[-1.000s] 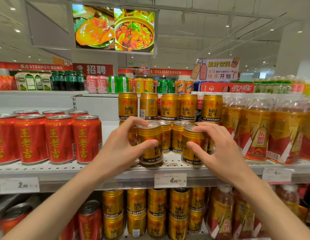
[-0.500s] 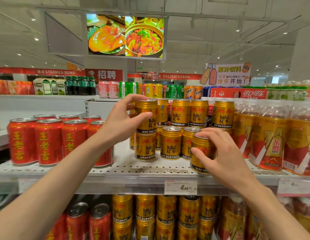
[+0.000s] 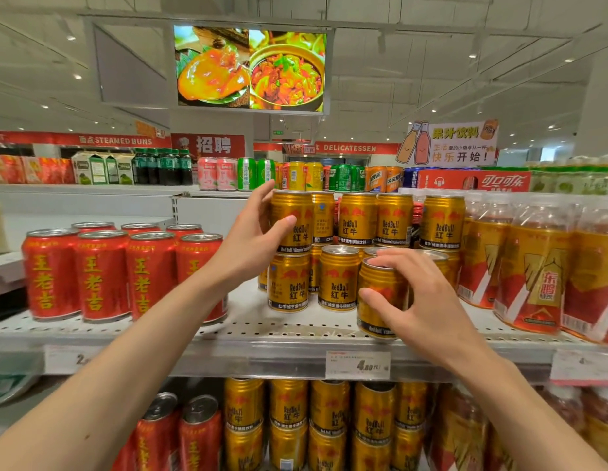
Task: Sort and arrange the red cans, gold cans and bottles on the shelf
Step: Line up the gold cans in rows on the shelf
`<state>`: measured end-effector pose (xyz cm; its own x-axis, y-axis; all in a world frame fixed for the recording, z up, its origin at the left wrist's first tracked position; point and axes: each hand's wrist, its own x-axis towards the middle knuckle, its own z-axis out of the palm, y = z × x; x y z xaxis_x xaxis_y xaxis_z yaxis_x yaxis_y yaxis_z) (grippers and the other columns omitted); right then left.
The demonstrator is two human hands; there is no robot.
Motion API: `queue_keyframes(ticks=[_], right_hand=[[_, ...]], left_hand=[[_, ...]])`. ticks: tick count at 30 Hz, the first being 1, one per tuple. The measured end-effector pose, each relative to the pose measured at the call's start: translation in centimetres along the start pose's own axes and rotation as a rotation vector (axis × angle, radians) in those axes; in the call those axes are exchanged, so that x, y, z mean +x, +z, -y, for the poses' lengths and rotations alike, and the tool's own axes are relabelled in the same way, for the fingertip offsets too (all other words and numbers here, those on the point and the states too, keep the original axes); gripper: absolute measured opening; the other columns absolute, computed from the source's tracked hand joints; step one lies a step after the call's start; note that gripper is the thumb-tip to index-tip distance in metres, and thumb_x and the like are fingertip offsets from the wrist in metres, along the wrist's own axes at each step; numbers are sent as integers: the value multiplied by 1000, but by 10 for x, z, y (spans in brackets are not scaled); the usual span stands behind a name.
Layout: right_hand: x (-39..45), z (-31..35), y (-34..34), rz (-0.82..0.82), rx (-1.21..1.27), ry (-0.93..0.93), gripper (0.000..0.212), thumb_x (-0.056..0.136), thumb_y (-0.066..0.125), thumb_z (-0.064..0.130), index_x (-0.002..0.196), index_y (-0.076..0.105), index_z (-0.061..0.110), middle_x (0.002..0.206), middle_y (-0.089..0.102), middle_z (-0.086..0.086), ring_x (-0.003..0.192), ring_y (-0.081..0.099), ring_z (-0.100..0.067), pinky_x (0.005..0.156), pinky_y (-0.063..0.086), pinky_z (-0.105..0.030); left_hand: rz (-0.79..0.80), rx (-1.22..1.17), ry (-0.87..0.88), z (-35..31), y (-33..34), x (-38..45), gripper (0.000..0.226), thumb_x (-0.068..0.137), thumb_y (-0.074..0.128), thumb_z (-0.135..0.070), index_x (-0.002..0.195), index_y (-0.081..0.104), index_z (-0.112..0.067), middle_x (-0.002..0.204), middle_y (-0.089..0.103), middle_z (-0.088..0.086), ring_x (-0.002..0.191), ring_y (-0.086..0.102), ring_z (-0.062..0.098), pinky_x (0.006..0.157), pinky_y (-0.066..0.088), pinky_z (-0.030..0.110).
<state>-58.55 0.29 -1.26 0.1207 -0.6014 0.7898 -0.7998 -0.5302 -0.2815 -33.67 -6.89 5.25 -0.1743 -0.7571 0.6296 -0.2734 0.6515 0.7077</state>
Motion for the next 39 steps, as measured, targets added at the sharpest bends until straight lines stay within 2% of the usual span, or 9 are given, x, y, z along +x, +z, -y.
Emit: queue_keyframes(ticks=[2, 5, 11, 15, 20, 25, 33, 37, 39], right_hand=[[-1, 0, -1, 5, 5, 4, 42, 86, 73, 41, 124, 64, 27, 130, 59, 12, 125, 50, -6, 107, 39, -27], [-2, -1, -1, 10, 8, 8, 44, 86, 73, 42, 126, 63, 27, 131, 58, 12, 125, 49, -5, 106, 38, -26], [-1, -2, 1, 3, -3, 3, 43, 86, 73, 41, 125, 62, 27, 130, 58, 11, 125, 49, -7, 107, 41, -30], [-2, -2, 2, 3, 13, 7, 44, 86, 70, 45, 126, 62, 28, 130, 58, 12, 126, 49, -7, 107, 42, -32], [-3, -3, 2, 10, 17, 16, 46, 86, 70, 45, 127, 62, 25, 130, 58, 10, 126, 50, -9, 107, 43, -33], [-3, -2, 3, 9, 32, 26, 47, 86, 69, 45, 128, 62, 24, 131, 59, 9, 126, 50, -10, 106, 43, -33], [-4, -1, 5, 6, 49, 37, 46, 86, 69, 43, 126, 62, 23, 130, 59, 7, 125, 49, -9, 104, 41, -31], [-4, -1, 5, 0, 57, 38, 45, 85, 67, 45, 125, 62, 24, 129, 58, 9, 124, 50, -10, 104, 43, -32], [-4, 0, 5, -4, 63, 32, 45, 85, 67, 45, 124, 61, 25, 128, 58, 9, 124, 50, -9, 104, 45, -35]], left_hand=[[-2, 22, -2, 1, 2, -1, 68, 101, 56, -24, 158, 19, -30, 150, 38, -14, 130, 40, -1, 93, 42, 12], [-64, 62, -3, 5, 3, -6, 70, 99, 58, -32, 158, 20, -31, 157, 38, -8, 137, 37, 1, 112, 38, 31], [-59, 138, -118, 26, 20, -36, 91, 81, 73, -56, 152, 19, -38, 150, 38, -5, 134, 43, 11, 110, 44, 46], [-52, 159, -166, 30, 25, -39, 90, 82, 77, -46, 152, 23, -31, 147, 45, -6, 129, 48, 11, 111, 43, 41], [14, 104, -172, 23, 17, -45, 80, 91, 71, -35, 154, 22, -31, 134, 50, -14, 113, 50, -1, 97, 40, 26], [39, 107, -175, 19, 6, -56, 78, 91, 68, -38, 154, 22, -39, 127, 50, -20, 121, 49, 2, 102, 43, 32], [57, 69, -156, 25, -5, -66, 76, 93, 66, -37, 154, 21, -44, 137, 52, -19, 128, 51, 1, 98, 39, 20], [16, 46, -160, 24, 0, -69, 72, 91, 67, -39, 149, 25, -47, 118, 50, -37, 115, 50, -11, 104, 41, 29], [28, 39, -162, 23, 1, -69, 70, 92, 66, -40, 149, 26, -47, 117, 48, -40, 114, 48, -15, 106, 41, 31]])
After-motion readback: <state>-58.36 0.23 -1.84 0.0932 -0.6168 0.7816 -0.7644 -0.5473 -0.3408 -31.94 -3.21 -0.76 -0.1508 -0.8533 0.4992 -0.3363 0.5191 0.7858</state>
